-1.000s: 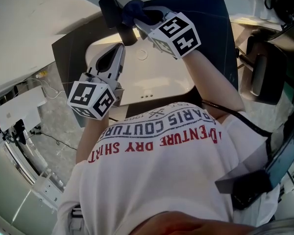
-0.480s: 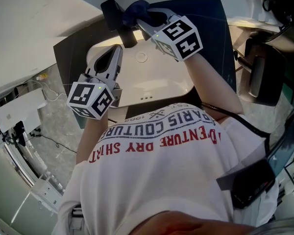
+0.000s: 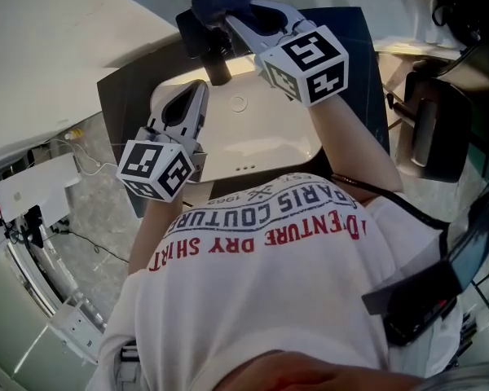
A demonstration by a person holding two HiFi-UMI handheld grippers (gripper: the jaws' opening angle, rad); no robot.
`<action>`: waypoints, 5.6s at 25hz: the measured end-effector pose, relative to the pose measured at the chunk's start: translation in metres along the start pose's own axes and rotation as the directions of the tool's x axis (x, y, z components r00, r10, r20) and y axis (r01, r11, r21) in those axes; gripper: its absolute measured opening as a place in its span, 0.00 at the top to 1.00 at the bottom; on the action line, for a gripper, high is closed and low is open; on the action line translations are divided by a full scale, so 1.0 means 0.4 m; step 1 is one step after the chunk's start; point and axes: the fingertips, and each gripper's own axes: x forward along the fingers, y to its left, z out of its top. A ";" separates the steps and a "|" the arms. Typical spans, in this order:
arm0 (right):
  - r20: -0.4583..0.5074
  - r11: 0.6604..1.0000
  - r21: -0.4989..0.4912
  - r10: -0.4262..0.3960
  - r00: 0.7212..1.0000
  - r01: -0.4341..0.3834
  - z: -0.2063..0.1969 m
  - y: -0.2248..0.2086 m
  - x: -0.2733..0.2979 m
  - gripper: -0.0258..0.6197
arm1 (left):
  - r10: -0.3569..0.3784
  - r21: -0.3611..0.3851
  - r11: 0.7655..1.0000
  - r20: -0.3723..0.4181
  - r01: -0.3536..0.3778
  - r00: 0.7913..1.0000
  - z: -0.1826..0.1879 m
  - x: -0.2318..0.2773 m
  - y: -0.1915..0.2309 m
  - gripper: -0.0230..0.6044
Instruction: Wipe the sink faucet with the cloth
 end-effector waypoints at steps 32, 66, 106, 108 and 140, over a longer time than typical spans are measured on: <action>-0.225 1.000 0.000 0.003 0.974 -0.003 -0.270 -0.033 0.212 0.85 | -0.006 -0.005 1.000 -0.055 0.005 0.998 -0.053 0.060 0.114 0.96; -0.197 0.984 -0.156 0.050 0.979 -0.082 -0.329 0.043 0.011 0.85 | -0.005 -0.008 1.000 0.009 0.005 1.000 -0.084 0.021 -0.011 0.96; -0.247 0.970 -0.204 0.082 0.965 -0.134 -0.420 0.069 0.164 0.85 | 0.028 -0.035 0.999 -0.001 -0.028 1.000 -0.101 0.015 0.072 0.96; -0.202 0.969 -0.203 0.097 0.975 -0.138 -0.395 0.077 0.157 0.85 | 0.032 -0.034 0.999 0.000 -0.032 1.000 -0.100 0.011 0.070 0.96; -0.071 0.952 -0.185 0.236 0.969 -0.246 -0.376 0.193 -0.044 0.85 | 0.077 -0.053 0.996 0.043 -0.074 0.996 -0.149 -0.036 -0.035 0.96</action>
